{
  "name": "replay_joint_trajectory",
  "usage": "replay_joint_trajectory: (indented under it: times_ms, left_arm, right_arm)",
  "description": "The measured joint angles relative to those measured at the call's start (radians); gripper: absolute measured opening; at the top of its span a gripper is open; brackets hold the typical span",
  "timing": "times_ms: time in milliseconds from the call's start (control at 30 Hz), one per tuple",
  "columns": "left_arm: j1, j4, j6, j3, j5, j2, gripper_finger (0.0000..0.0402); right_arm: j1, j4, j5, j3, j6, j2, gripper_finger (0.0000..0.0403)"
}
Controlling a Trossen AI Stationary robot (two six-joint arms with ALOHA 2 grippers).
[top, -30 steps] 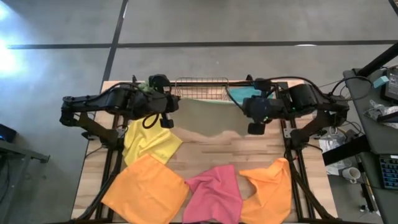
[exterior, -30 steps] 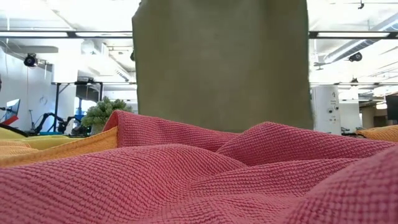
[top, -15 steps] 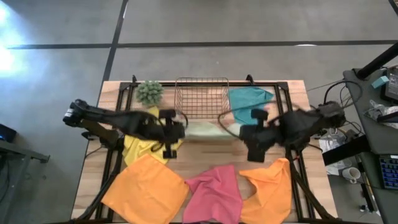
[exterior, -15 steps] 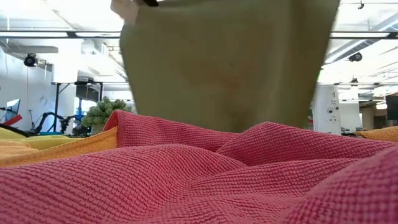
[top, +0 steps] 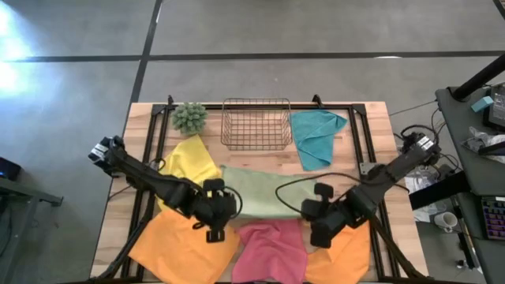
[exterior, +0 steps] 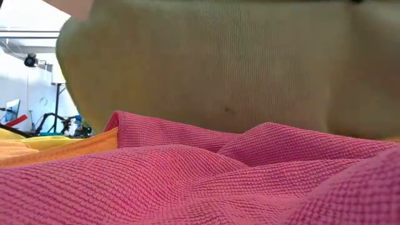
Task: Fold microfiber towels
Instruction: Fold the green towel
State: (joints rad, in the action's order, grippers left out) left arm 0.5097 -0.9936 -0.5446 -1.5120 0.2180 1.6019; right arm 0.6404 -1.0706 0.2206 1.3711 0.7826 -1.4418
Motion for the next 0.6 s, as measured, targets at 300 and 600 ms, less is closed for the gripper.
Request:
replay_joint_trajectory:
  times_ms: [300,600]
  left_arm:
    - [0.002,0.002,0.008,0.028,0.057,0.107,0.0000]
    - [-0.049,-0.009,0.002,0.056,0.158,0.187,0.0000]
  right_arm:
    - [0.012,0.157,0.008,-0.155,0.125,0.000,0.0008]
    - [-0.037,0.180,0.022,-0.259,0.136,0.000,0.0008]
